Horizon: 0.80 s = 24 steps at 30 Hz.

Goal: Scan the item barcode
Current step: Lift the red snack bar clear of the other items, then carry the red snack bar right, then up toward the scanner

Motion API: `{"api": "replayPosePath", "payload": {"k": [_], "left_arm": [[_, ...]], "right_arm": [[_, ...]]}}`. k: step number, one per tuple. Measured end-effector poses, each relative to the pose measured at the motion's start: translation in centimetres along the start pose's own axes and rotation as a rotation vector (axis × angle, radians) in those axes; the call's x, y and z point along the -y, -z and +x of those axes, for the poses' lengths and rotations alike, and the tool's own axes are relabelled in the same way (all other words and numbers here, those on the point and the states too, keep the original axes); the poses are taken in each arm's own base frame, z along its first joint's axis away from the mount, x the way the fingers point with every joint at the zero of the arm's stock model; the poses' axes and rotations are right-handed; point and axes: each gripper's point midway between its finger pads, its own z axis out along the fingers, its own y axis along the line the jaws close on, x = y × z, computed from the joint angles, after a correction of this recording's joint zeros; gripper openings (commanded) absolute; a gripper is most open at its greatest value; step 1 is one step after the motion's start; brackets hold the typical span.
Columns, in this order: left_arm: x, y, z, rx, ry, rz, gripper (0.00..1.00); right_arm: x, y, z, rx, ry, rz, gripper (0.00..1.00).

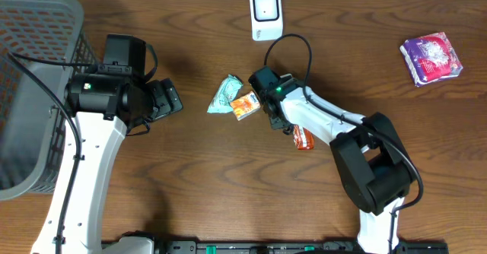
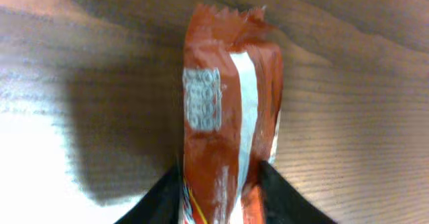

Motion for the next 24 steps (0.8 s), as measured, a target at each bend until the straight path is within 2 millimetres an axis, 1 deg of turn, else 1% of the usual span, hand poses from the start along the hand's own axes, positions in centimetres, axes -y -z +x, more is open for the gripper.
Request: {"api": "replayPosePath", "payload": {"k": [5,9,13,18,24], "left_arm": [[0.0,0.0,0.0,0.000,0.000,0.000,0.95],[0.0,0.0,0.0,0.000,0.000,0.000,0.95],[0.0,0.0,0.0,0.000,0.000,0.000,0.95],[0.0,0.0,0.0,0.000,0.000,0.000,0.95],[0.0,0.0,0.0,0.000,0.000,0.000,0.95]], "right_arm": [[-0.1,-0.2,-0.1,-0.004,0.002,0.003,0.01],[-0.1,-0.2,-0.2,-0.026,-0.009,-0.023,0.01],[-0.1,0.0,-0.4,-0.080,-0.034,-0.091,0.01],[-1.0,0.7,-0.8,-0.162,-0.047,-0.245,0.01],[-3.0,3.0,-2.0,-0.212,-0.059,-0.519,0.01]]}}
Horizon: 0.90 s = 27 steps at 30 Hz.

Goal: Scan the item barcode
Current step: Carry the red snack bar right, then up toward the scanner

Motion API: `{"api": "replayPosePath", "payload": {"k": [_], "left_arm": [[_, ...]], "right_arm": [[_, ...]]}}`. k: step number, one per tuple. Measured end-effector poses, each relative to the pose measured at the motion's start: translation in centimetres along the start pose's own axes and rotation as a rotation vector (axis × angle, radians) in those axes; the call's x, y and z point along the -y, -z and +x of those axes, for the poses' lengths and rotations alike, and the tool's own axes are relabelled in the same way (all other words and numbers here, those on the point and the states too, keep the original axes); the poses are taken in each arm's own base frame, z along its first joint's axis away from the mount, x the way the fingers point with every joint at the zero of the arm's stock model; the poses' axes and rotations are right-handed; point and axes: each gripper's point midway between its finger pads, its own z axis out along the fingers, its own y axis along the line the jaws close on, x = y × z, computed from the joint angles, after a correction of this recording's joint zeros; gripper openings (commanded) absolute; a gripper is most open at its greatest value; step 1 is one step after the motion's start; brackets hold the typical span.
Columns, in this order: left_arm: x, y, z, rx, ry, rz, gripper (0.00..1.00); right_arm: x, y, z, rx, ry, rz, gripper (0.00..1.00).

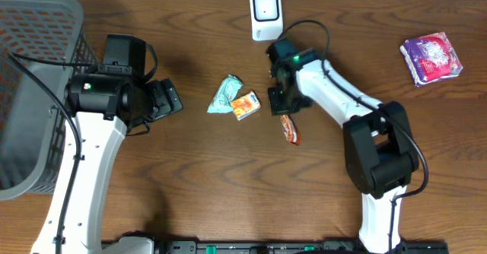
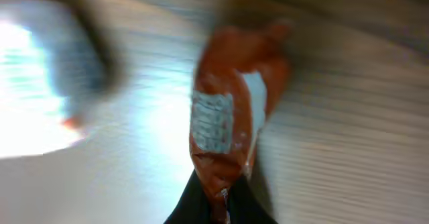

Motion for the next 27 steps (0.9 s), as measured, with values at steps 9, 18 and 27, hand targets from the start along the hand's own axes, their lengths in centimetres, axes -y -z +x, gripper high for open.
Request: {"api": "replayPosePath", "payload": {"k": [9,18,27], "left_arm": [[0.0,0.0,0.0,0.000,0.000,0.000,0.95],[0.0,0.0,0.0,0.001,0.000,0.000,0.95],[0.0,0.0,0.0,0.000,0.000,0.000,0.95]], "right_arm": [[0.2,2.3,-1.7,-0.004,-0.074,-0.350,0.01],[2.5,1.2,-2.0,0.053,-0.146,-0.601,0.01],[8.1,-0.3,0.8,-0.019,-0.342,-0.598,0.30]]}}
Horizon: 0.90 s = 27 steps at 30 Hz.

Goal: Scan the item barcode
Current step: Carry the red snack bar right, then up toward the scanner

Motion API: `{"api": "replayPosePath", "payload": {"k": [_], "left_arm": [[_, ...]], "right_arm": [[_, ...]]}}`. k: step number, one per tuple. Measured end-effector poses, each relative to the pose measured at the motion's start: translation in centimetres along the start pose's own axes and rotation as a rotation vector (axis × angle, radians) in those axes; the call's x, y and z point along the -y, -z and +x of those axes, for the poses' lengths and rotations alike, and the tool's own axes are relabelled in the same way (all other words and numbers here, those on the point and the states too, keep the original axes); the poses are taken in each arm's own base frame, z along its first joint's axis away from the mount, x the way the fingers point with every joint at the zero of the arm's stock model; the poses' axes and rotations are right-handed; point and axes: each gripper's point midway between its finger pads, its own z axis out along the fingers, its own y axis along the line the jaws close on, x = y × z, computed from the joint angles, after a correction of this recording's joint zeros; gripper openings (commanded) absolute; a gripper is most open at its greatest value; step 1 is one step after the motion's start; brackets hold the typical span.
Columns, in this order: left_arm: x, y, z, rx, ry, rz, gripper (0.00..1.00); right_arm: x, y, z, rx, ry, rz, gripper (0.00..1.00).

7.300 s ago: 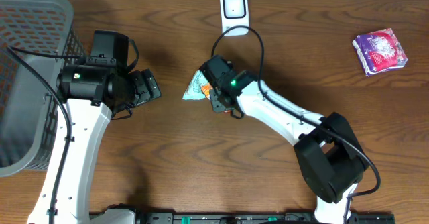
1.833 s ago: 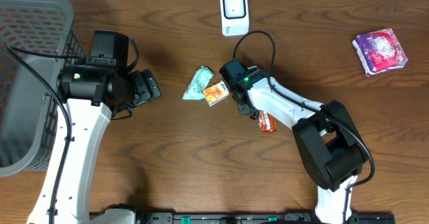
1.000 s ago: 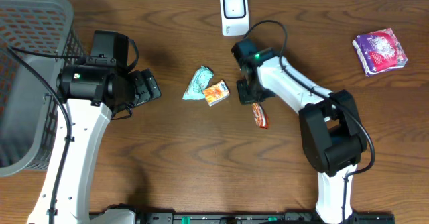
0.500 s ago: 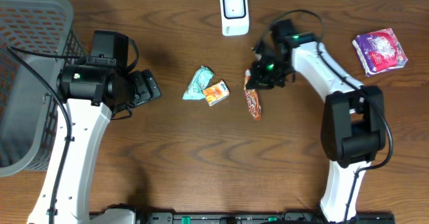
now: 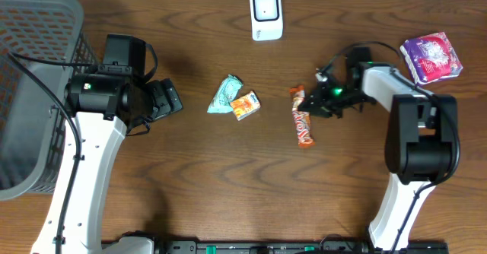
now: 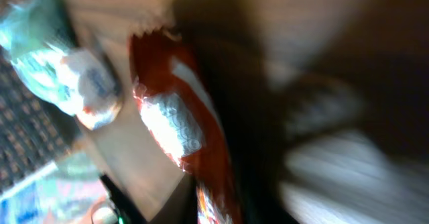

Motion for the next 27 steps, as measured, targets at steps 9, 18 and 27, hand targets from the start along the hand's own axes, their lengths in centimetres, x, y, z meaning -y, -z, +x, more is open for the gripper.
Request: {"api": "replayPosePath", "payload": {"k": [9,18,27], "left_arm": [[0.0,0.0,0.0,0.000,0.000,0.000,0.95],[0.0,0.0,0.0,0.000,0.000,0.000,0.95],[0.0,0.0,0.0,0.000,0.000,0.000,0.95]], "right_arm": [[1.9,5.2,-1.2,0.009,-0.072,0.230,0.51],[-0.2,5.4,-0.4,-0.046,0.033,0.313,0.61],[-1.7,2.9,0.9,-0.097,0.158,0.426,0.72]]}}
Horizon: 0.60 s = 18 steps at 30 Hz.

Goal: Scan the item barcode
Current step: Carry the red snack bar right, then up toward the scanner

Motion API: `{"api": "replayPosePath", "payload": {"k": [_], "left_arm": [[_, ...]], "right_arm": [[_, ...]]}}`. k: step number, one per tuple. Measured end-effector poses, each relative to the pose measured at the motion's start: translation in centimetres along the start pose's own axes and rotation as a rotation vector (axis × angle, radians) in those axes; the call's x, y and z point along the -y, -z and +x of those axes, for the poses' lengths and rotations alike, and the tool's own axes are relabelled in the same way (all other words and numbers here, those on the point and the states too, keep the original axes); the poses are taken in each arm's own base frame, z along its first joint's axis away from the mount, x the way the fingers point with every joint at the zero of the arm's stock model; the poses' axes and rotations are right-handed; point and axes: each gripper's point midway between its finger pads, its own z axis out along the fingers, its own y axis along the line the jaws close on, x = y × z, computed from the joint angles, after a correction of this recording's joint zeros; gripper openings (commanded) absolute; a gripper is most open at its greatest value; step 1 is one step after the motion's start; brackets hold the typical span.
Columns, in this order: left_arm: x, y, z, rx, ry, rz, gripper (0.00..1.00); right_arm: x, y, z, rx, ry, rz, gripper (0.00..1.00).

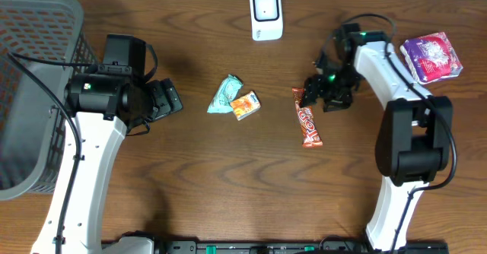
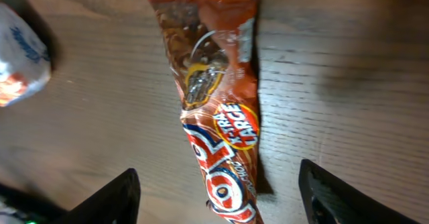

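Note:
An orange-red chocolate bar (image 1: 307,119) lies flat on the brown table, label side up, right of the middle. In the right wrist view the bar (image 2: 214,96) runs down between my two fingers (image 2: 114,197), which stand wide apart and do not touch it. My right gripper (image 1: 313,94) hovers open just above the bar's far end (image 2: 218,207). The white scanner (image 1: 266,14) stands at the table's far edge, up and to the left of it. My left gripper (image 1: 166,100) hangs at the left of the table; its jaws cannot be made out.
A green packet (image 1: 225,94) and a small orange packet (image 1: 245,104) lie left of the bar. The packet's edge (image 2: 20,56) shows in the right wrist view. A purple pack (image 1: 431,56) sits at the far right. A grey basket (image 1: 30,71) fills the left edge.
My right gripper was shut on the chocolate bar, its barcode side showing. Now the gripper is open and the bar lies on the table with its label up. The left arm has not moved.
My right gripper first held the bar beside the small orange packet at mid-table. Then it held the bar just below the scanner. After that it had the bar farther right and nearer, and now the bar rests there, let go.

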Motion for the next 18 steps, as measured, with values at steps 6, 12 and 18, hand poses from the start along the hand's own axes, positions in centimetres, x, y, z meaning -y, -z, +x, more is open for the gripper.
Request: {"api": "replayPosePath", "payload": {"k": [6,12,18], "left_arm": [[0.0,0.0,0.0,0.000,0.000,0.000,0.95],[0.0,0.0,0.0,0.000,0.000,0.000,0.95],[0.0,0.0,0.0,0.000,0.000,0.000,0.95]], "right_arm": [[-0.3,-0.4,0.1,-0.002,0.027,0.039,0.68],[-0.2,-0.4,0.1,-0.001,0.028,0.049,0.63],[-0.1,-1.9,0.2,0.003,0.061,0.089,0.55]]}}
